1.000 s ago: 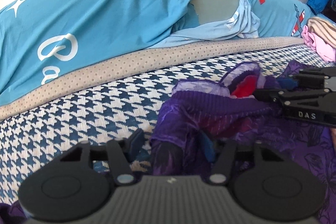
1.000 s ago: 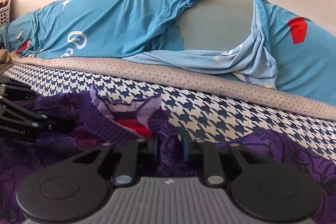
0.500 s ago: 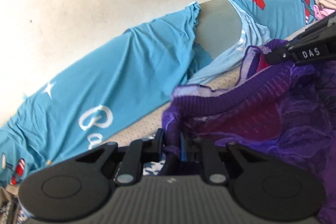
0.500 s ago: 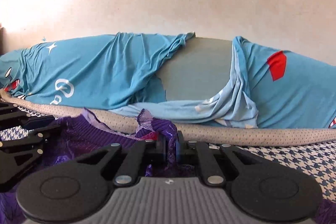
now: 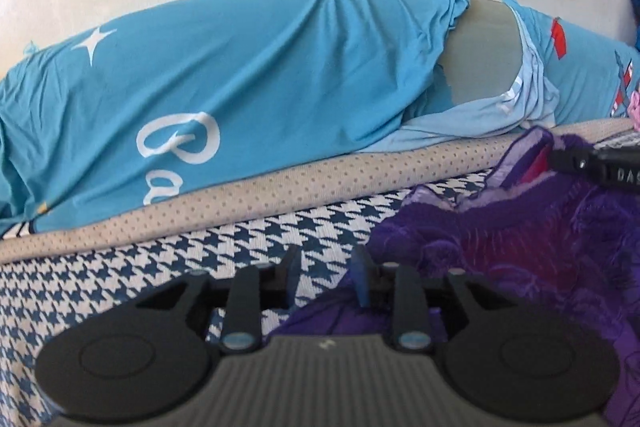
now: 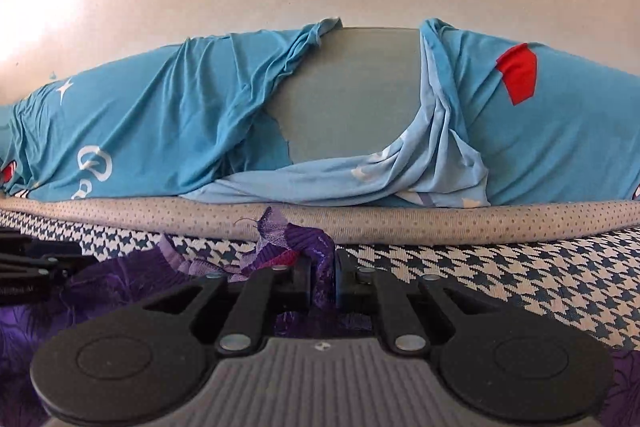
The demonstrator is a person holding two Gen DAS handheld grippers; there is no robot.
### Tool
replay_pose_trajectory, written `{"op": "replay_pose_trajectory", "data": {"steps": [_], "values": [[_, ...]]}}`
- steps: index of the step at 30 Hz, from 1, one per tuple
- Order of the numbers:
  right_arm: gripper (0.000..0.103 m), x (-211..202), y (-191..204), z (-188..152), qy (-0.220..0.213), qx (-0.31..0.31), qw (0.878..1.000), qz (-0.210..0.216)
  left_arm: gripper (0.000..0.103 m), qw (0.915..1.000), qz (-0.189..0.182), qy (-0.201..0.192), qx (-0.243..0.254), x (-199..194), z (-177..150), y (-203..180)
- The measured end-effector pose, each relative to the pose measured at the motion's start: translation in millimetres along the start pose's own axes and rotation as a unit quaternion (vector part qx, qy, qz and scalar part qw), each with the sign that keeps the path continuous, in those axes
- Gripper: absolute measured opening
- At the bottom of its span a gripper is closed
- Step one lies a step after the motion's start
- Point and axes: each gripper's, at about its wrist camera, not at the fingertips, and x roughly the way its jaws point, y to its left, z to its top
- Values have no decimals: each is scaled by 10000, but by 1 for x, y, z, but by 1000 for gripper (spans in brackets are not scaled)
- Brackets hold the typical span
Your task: Fold clothes
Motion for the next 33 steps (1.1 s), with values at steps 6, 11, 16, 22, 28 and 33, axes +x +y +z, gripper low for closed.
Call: {"op": "replay_pose_trajectory", "data": {"steps": [6,11,16,22,28,33], "values": [[9,3,-12,-12,181,184,9996,-67,55,9965,-702,241,-375,6,-1,8],[9,6,-18,-20,240,147,9996,-72,65,9929,-1032,109,-584,3,3,11],[9,5,-18,-20,233,120,9996,-67,69,9880,-1352,126,-738,3,7,15],[9,4,-19,-21,226,76,9997,-55,69,9892,-1353,523,-232,17,-2,-1],[9,5,-22,-21,239,103,9996,84,51,9909,-1221,539,151,21,-7,-13],[15,3,-25,-22,191,119,9988,430,16,9890,-1326,455,462,16,-11,-20]]}}
